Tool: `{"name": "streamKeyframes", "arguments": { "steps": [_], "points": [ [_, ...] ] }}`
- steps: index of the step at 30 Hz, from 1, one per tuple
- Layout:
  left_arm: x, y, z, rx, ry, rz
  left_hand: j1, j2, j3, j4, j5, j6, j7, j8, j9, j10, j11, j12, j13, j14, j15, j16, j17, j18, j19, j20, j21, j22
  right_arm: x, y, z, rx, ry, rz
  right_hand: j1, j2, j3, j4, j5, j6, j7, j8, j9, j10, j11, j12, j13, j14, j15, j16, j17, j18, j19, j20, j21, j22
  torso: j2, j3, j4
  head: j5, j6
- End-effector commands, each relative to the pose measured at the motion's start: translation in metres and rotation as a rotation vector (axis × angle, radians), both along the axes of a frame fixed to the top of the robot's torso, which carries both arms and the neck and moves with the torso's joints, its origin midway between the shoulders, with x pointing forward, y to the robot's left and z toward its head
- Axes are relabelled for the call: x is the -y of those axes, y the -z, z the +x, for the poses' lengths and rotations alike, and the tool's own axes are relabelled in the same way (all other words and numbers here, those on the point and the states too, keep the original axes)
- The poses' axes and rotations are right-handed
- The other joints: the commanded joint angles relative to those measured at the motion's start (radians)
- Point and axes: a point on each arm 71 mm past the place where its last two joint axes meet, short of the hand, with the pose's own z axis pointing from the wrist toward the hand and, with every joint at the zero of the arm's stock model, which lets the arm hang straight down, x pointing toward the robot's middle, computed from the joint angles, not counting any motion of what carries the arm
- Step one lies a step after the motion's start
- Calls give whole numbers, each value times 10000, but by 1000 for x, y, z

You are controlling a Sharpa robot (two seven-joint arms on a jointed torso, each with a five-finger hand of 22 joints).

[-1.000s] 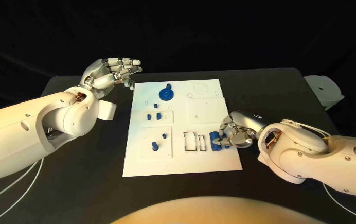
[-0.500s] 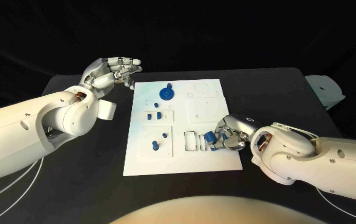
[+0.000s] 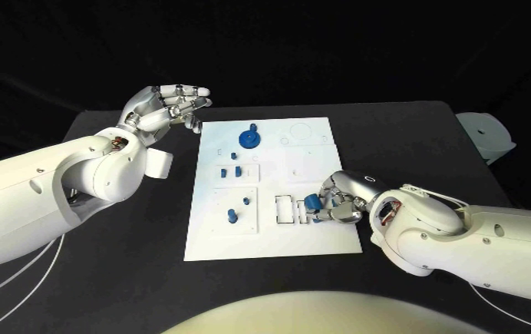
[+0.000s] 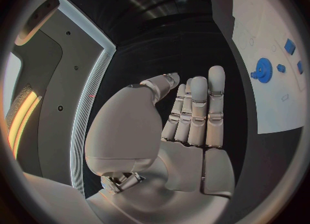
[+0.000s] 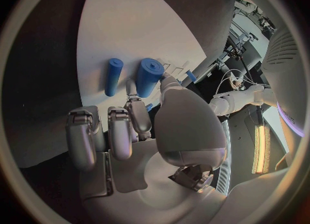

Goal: Assemble the parts on the task board

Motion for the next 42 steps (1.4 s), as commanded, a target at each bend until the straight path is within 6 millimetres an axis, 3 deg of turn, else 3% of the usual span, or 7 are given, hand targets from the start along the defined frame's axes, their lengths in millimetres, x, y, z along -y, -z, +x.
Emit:
{"name": "streamKeyframes", "arguments": {
  "steps": [1,7,12,29,42],
  "points": [
    [2,-1,-1,16,175,-105,12,33,-34,-15,52,-100,-1,16,-15,-85,7,36,10,-84,10,43,-11,156,-11,26,-48,-13,-3,3,-4,12,-76,-38,482,182,167,-76,78,52,-97,67,32,47,-71,13,42,909,-75,16,1867,-68,1046,-104,53,2635,-9,-4,8,-15,-7],
    [1,-1,-1,10,160,-95,12,33,-34,-15,52,-100,-1,16,-15,-85,7,36,10,-84,10,43,-11,156,-11,26,-48,-13,0,0,-5,166,314,363,1318,312,792,-134,27,151,-186,87,9,174,-157,140,258,916,-151,28,1898,-68,1046,-170,53,2635,-12,-5,7,-67,11],
    [1,-1,-1,3,148,-87,-8,38,-42,0,54,-99,-1,23,-15,-101,7,51,13,-87,14,51,-15,156,-11,30,-52,-16,2,-5,-8,-45,943,1108,1529,153,1352,-71,212,250,-222,108,-9,311,-193,308,475,931,-181,56,1970,-68,1046,-208,53,2635,-18,-15,13,-114,27],
    [2,-1,-1,3,160,-90,1,38,-39,-7,57,-99,-4,24,-15,-105,5,55,14,-88,12,53,-16,157,-11,29,-52,-17,-5,-21,-9,-324,1667,2568,946,-77,1993,-37,501,411,-275,202,25,445,-238,392,641,948,-220,89,2057,-68,1046,-245,53,2635,-5,-16,71,-152,15],
    [4,-1,-1,-10,217,-106,1,38,-39,-7,57,-99,-4,24,-15,-105,5,55,14,-88,12,53,-16,157,-11,29,-52,-17,-36,-8,-5,-1497,618,2259,265,-172,2273,-32,168,431,-271,246,56,496,-234,387,711,976,-218,143,2200,-68,1046,-250,53,2635,0,-26,85,-103,-61]
  ]
}}
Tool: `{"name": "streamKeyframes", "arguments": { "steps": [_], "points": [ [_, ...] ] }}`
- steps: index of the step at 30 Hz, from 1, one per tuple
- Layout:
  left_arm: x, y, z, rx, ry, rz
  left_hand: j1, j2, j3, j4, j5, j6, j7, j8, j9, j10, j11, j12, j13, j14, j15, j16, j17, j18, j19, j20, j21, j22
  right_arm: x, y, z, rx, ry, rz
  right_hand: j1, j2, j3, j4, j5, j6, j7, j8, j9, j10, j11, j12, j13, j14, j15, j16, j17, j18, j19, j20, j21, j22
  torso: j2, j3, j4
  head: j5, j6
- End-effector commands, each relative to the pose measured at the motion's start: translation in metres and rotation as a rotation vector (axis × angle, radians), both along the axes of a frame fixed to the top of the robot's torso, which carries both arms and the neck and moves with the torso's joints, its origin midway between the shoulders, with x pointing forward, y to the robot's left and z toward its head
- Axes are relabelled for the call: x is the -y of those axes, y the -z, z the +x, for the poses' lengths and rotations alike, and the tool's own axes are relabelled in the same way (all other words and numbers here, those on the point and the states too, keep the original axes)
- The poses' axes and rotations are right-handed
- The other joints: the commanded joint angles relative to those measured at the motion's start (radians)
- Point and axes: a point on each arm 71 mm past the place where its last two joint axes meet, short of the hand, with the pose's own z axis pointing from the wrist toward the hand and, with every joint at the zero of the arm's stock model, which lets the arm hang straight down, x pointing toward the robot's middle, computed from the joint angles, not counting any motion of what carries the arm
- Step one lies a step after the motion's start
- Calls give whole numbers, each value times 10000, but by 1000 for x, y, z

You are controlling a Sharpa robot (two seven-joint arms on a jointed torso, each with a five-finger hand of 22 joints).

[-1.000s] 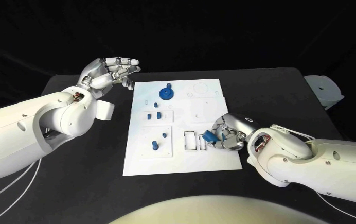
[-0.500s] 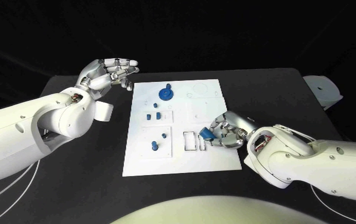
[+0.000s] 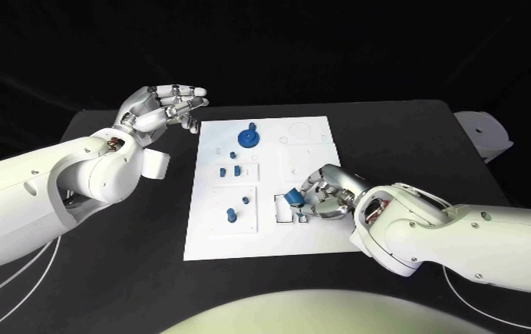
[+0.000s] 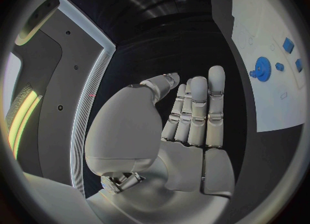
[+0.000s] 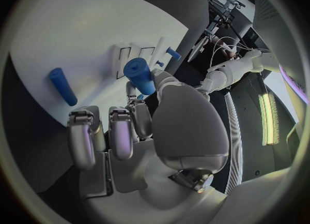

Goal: Assemble the parts on the task board

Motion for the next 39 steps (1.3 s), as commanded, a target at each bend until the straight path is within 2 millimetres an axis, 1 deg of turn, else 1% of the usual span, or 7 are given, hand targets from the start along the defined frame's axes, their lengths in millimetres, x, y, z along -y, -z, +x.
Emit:
{"name": "streamKeyframes", "arguments": {
  "steps": [1,14,15,17,20,33,39],
  "points": [
    [3,-1,-1,21,197,-116,1,38,-39,-7,57,-100,-4,24,-16,-69,-32,57,8,-88,12,53,-9,156,-11,29,-52,-9,-8,6,-1,-621,-600,-234,-148,-15,181,47,-46,442,-395,218,327,63,-17,14,623,958,-53,50,2203,-67,1082,-68,53,2632,0,4,-5,53,-27],
    [2,-1,-2,1,216,-112,1,38,-39,-7,57,-100,-4,24,-16,-69,-32,57,8,-88,12,53,-9,156,-11,29,-52,-9,-13,10,7,-451,-590,-463,-825,-51,265,55,-189,476,-390,274,366,100,-7,2,674,955,-41,47,2193,-67,1082,-56,53,2632,0,1,9,38,-47],
    [2,-1,-2,1,217,-111,1,38,-39,-7,57,-100,-4,24,-16,-69,-32,57,8,-88,12,53,-9,156,-11,29,-52,-9,-13,10,7,-396,-586,-505,-957,-79,244,54,-194,493,-394,295,378,113,-10,12,691,956,-43,48,2197,-67,1082,-55,53,2632,-2,2,10,40,-46],
    [2,-1,-2,-1,222,-112,1,38,-39,-7,57,-100,-4,24,-16,-69,-32,57,8,-88,12,53,-9,156,-11,29,-52,-9,-12,10,8,-330,-589,-576,-1407,-263,36,47,316,527,-406,359,422,133,-18,10,718,959,-49,55,2214,-67,1082,-60,53,2632,-5,2,9,42,-46],
    [2,-1,-2,-5,222,-107,1,38,-39,-7,57,-100,-4,24,-16,-69,-32,57,8,-88,12,53,-9,156,-11,29,-52,-9,-12,11,9,-289,-629,-666,-1775,-367,-232,54,49,598,-445,477,494,156,-46,14,751,961,-69,59,2227,-67,1082,-75,53,2632,-3,2,11,43,-52],
    [1,-1,-2,-24,207,-86,1,38,-39,-7,57,-100,-4,24,-16,-69,-32,57,8,-88,12,53,-9,156,-11,29,-52,-9,-13,9,9,-9,-918,-1035,-2481,-13,-643,75,-8,764,-601,876,716,407,-178,419,1112,981,-179,96,2328,-67,1082,-167,53,2632,-6,8,-2,-18,-79],
    [1,-1,-2,-25,204,-83,18,36,-38,-25,63,-105,-4,38,-18,-101,-31,96,15,-99,10,68,-21,158,-9,29,-55,-12,-14,8,10,272,-979,-1095,-3295,221,-1289,85,-1259,656,-624,1117,841,399,-204,337,1122,981,-207,95,2329,-67,1082,-208,53,2632,-16,2,24,-65,-61]
  ]
}}
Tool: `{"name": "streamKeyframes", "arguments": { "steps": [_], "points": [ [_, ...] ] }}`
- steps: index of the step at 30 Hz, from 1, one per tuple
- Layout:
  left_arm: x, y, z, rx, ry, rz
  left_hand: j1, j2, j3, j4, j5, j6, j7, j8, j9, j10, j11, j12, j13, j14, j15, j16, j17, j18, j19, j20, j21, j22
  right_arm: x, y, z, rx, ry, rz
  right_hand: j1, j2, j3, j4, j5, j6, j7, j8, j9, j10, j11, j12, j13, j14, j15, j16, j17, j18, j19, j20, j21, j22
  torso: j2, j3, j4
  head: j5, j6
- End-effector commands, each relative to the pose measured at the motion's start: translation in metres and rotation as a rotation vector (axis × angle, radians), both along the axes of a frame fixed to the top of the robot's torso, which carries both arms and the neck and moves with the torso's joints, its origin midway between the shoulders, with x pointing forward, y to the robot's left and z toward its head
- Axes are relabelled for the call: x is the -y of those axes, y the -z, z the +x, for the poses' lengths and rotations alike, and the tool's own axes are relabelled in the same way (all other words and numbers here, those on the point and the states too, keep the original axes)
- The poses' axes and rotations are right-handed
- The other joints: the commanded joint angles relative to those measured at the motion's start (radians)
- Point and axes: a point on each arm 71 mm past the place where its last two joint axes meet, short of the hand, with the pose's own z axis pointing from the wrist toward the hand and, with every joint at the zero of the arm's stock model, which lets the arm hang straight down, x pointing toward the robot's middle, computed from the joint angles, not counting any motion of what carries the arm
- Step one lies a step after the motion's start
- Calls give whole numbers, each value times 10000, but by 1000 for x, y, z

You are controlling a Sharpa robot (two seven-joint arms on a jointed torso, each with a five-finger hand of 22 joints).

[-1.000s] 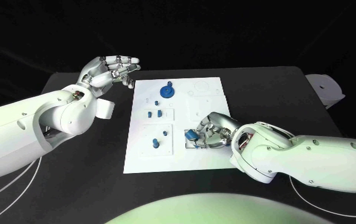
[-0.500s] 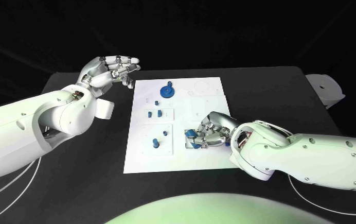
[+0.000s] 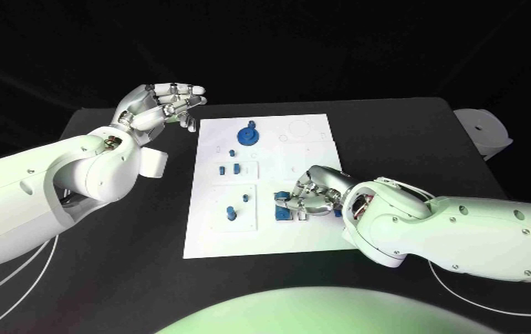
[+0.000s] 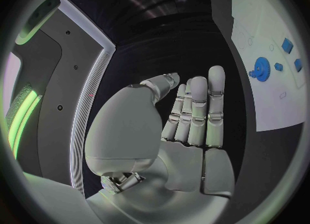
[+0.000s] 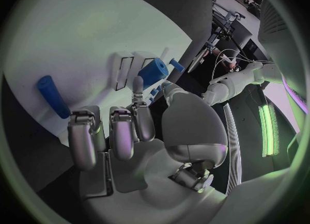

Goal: Assemble the parts on the task board

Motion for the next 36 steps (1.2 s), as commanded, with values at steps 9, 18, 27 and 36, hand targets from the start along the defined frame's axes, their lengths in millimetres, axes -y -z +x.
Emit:
{"name": "streamKeyframes", "arguments": {
  "steps": [9,18,27,36],
  "points": [
    [2,-1,-1,20,168,-92,16,36,-39,-23,63,-83,19,38,-14,-69,8,45,16,-75,-14,69,-16,158,-9,29,-56,-14,-3,-6,-3,554,-444,-148,622,351,-1001,-50,19,-236,-1,317,92,210,-39,6,1255,995,-79,83,2408,-67,1045,-104,53,2630,-4,3,19,-28,16],
    [0,-1,-1,16,129,-74,16,36,-39,-23,63,-83,19,38,-14,-69,8,45,16,-75,-14,69,-16,158,-9,29,-56,-14,-1,-11,-11,547,-877,55,2041,222,-1001,-107,81,-256,-31,361,18,300,-65,166,1408,1020,-99,129,2529,-67,1045,-131,53,2630,-5,8,1,-7,7],
    [0,-1,-1,20,141,-80,16,36,-39,-23,63,-83,19,38,-14,-69,8,45,16,-75,-14,69,-16,158,-9,29,-56,-14,1,-10,-11,432,-902,-91,2275,223,-990,-86,88,-248,-31,356,-13,308,-68,175,1425,1028,-100,144,2569,-67,1045,-133,53,2630,-10,-2,39,-27,5],
    [1,-1,-1,22,145,-83,10,45,-39,-18,64,-88,21,43,-16,-90,11,58,17,-82,-12,73,-22,157,-10,31,-58,-16,2,-3,-4,297,-799,-410,2361,311,-960,-62,167,-229,-38,356,-35,316,-72,183,1437,1036,-101,158,2605,-67,1045,-134,53,2630,0,-13,42,-10,-23]
  ]
}}
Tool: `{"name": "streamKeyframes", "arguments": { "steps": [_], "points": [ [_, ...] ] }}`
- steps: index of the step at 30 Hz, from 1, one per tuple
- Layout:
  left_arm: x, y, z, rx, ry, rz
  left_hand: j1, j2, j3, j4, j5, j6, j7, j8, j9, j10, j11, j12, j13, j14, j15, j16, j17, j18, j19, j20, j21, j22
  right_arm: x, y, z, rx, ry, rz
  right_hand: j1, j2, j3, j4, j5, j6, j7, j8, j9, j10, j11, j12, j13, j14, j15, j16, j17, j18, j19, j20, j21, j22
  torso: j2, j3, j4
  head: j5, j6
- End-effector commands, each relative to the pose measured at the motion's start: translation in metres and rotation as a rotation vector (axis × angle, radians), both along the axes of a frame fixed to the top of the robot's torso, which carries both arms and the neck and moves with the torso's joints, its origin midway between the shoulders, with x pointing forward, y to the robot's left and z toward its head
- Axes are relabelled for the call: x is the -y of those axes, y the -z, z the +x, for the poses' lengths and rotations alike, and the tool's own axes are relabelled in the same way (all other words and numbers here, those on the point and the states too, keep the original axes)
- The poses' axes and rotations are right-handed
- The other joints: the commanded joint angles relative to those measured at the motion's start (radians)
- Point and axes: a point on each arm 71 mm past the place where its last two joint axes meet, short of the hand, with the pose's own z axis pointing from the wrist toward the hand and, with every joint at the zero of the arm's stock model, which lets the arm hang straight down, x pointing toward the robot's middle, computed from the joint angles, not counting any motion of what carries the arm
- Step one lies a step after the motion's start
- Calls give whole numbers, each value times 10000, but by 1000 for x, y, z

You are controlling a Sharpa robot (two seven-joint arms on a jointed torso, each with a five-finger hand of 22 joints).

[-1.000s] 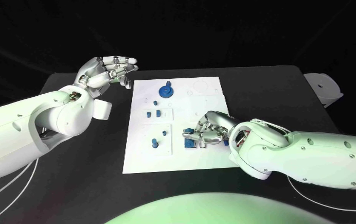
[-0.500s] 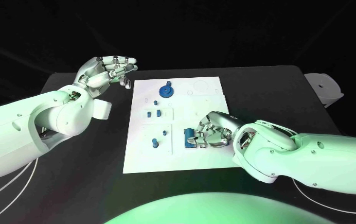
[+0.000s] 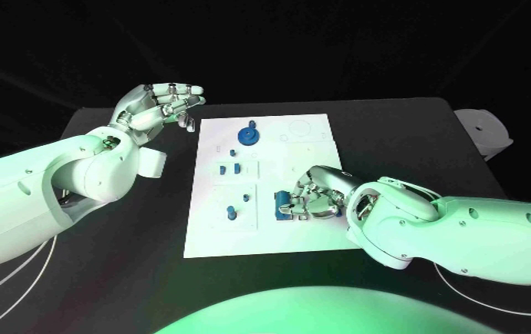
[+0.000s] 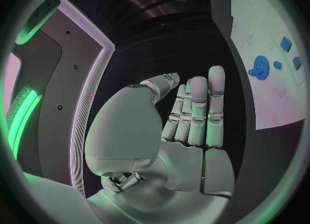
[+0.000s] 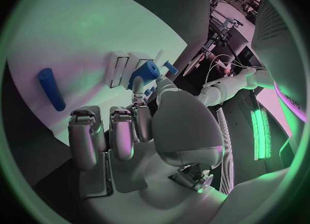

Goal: Assemble the parts on the task board

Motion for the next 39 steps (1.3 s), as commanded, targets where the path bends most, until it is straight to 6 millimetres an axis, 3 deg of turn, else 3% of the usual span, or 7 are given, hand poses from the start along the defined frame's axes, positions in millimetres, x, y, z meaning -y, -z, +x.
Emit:
{"name": "streamKeyframes", "arguments": {
  "steps": [1,5,7,8,18,27,39],
  "points": [
    [2,-1,-1,40,169,-102,10,45,-38,-18,64,-37,-3,43,-13,-91,11,40,11,-70,-24,35,-9,157,-10,31,-58,-16,-1,4,2,-103,-189,-335,171,31,67,-12,73,-31,-27,52,-16,313,-75,45,1435,1072,-68,60,2596,-68,1045,-65,54,2631,12,-4,1,20,-30],
    [2,-1,-1,35,162,-98,5,50,-39,-12,64,-38,-1,44,-13,-94,13,44,12,-71,-22,36,-10,157,-11,32,-59,-17,-3,5,4,-93,-223,-456,482,-1,107,-45,-22,-44,-32,33,-60,305,-81,18,1433,1066,-75,50,2572,-68,1045,-70,54,2631,10,2,-11,43,-58],
    [2,-1,-1,31,158,-95,5,50,-39,-12,64,-38,-1,44,-13,-94,13,44,12,-71,-22,36,-10,157,-11,32,-59,-17,-3,6,4,-59,-229,-499,788,20,204,-38,-560,-33,-35,20,-110,309,-84,14,1447,1065,-78,49,2568,-68,1045,-73,54,2631,3,3,-25,29,-55],
    [2,-1,-1,30,156,-94,5,50,-39,-12,64,-38,-1,44,-13,-94,13,44,12,-71,-22,36,-10,157,-11,32,-59,-17,-2,6,5,-40,-230,-521,880,7,234,-53,-592,-34,-40,16,-122,310,-87,16,1452,1066,-80,49,2569,-68,1045,-74,54,2631,0,0,-26,22,-57],
    [2,-1,-1,31,160,-97,1,52,-40,-8,64,-38,-1,46,-14,-97,13,47,12,-72,-22,37,-11,156,-11,32,-60,-17,2,4,5,136,-157,-599,1163,-61,319,-75,-632,-36,-43,-2,-165,299,-92,-16,1446,1061,-84,41,2548,-68,1045,-77,54,2631,-13,14,-18,10,-44],
    [2,-1,0,36,153,-96,1,52,-40,-8,64,-38,-1,46,-14,-97,13,47,12,-72,-22,37,-11,156,-11,32,-60,-17,5,1,5,429,53,-270,1155,-122,298,-27,-625,-77,-9,-34,-192,240,-70,-162,1366,1049,-73,18,2489,-68,1045,-74,54,2631,-1,-2,-3,-44,-5],
    [1,-1,-1,52,173,-110,-7,58,-42,-1,64,-41,0,52,-15,-112,14,63,15,-77,-20,43,-17,156,-12,35,-63,-20,56,-17,11,1052,954,-468,1092,-176,302,7,-489,-529,263,-493,-470,-62,156,-848,1006,1034,111,-11,2423,-68,1045,63,54,2631,-6,-17,-28,-228,86]
  ]
}}
